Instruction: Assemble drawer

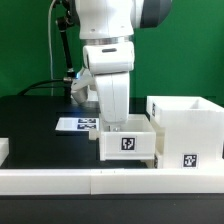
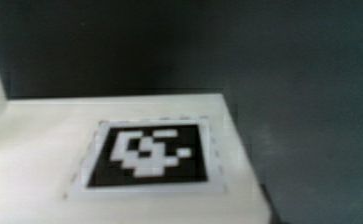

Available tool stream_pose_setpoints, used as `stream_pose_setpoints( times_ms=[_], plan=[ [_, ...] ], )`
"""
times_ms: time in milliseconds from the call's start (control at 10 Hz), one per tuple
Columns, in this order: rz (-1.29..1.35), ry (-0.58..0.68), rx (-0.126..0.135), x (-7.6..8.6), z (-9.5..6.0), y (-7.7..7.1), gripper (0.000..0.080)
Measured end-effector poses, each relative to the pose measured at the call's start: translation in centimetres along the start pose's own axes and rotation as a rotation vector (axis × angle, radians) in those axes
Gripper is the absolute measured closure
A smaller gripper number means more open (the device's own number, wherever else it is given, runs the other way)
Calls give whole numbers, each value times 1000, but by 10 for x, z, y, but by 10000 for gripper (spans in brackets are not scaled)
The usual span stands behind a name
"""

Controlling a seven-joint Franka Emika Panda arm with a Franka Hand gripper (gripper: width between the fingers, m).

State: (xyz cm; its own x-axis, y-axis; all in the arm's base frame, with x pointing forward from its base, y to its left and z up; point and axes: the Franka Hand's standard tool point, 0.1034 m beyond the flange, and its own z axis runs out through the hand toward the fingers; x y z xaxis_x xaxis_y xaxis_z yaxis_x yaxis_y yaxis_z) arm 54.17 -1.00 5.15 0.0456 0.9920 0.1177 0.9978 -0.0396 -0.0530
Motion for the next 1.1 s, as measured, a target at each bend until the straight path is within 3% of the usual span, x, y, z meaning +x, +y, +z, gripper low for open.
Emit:
stream_pose_setpoints(
  times_ms=[200,600,1100],
  plan=[
    [-3,-2,-4,0,-2,1,757],
    [1,-3,-36,3,-6,1,757],
    [-9,3,-30,14,-2,-2,757]
  ],
)
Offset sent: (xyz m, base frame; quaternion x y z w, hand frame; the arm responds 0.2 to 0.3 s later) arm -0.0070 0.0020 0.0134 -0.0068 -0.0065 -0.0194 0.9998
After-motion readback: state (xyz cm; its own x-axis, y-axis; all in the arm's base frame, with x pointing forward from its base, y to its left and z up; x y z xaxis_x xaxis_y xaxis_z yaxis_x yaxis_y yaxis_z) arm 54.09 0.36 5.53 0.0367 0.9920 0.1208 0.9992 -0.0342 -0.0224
